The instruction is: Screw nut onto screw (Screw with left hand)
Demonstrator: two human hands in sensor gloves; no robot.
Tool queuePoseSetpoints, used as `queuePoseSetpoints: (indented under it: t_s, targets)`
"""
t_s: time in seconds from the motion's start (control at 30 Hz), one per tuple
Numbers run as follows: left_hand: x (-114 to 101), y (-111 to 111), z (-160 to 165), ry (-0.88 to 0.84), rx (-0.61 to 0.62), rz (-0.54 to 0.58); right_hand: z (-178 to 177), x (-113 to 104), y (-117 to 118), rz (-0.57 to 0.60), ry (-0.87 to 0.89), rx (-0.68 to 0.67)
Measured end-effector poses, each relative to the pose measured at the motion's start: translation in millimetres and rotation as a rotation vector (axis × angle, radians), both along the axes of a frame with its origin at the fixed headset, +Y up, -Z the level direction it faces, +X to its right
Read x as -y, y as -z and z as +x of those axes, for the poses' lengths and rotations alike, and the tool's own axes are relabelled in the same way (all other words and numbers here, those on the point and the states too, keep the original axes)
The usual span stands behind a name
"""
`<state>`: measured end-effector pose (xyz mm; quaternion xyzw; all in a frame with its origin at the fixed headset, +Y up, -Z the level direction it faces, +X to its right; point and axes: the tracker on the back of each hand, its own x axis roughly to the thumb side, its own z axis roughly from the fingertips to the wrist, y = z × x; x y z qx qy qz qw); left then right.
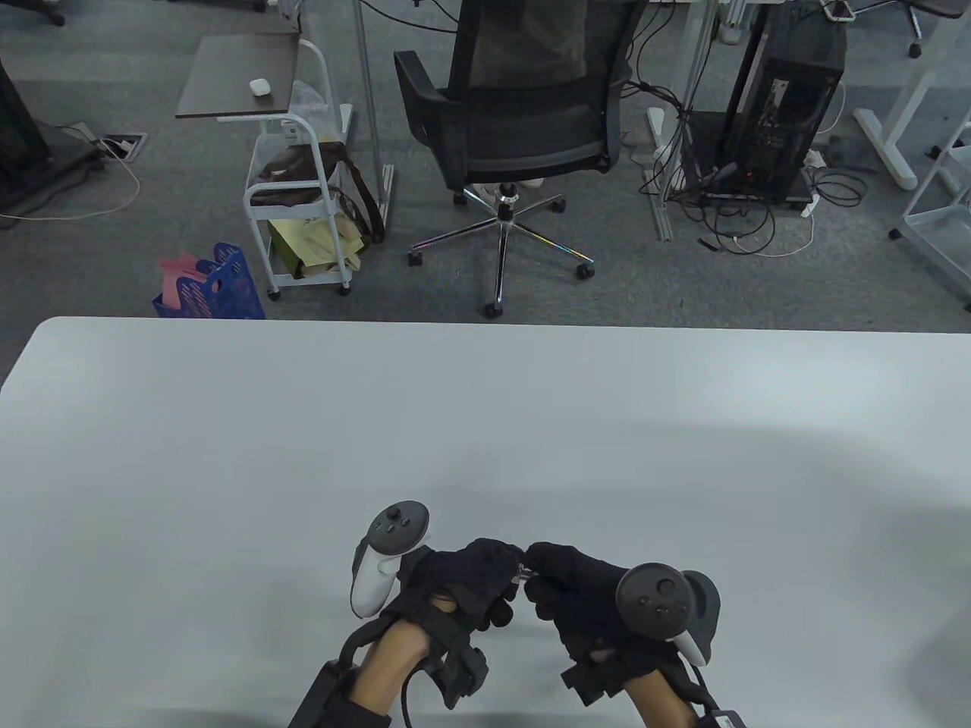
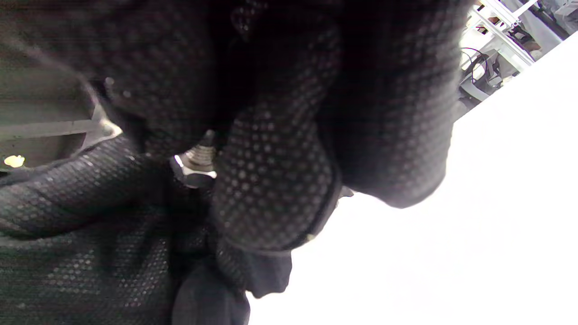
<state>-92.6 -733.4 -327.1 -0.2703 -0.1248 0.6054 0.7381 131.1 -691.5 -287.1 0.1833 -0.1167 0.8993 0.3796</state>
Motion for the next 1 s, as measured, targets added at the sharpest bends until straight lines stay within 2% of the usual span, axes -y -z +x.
queuePoseSetpoints:
  t_s: [0.23, 0.37, 0.6, 0.77, 0.9, 1.0]
  targets:
    - [-0.2, 0.5, 1.8, -0.042, 0.083, -0.029, -0.5, 2.0, -0.5, -0.005, -0.004, 0.000]
    - [2.1, -0.3, 0.5, -0.025, 0.010, -0.016, 0.1, 2.1, -1.0, 0.001, -0.012, 0.005]
    - [1.1, 0.3, 3.4, -0.045, 0.090, -0.027, 0.6, 1.7, -1.3, 0.006, 0.003, 0.004]
    - [3.9, -0.1, 2.7, -0.030, 0.012, -0.001, 1.1, 2.3, -1.3, 0.007, 0.008, 0.007]
    - [1.8, -0.6, 4.3, -0.017, 0.026, -0.005, 0.4, 2.6, -1.6, 0.011, 0.000, 0.004]
    - [1.8, -0.3, 4.7, -0.050, 0.083, -0.031, 0.4, 2.7, -1.8, 0.010, 0.005, 0.003]
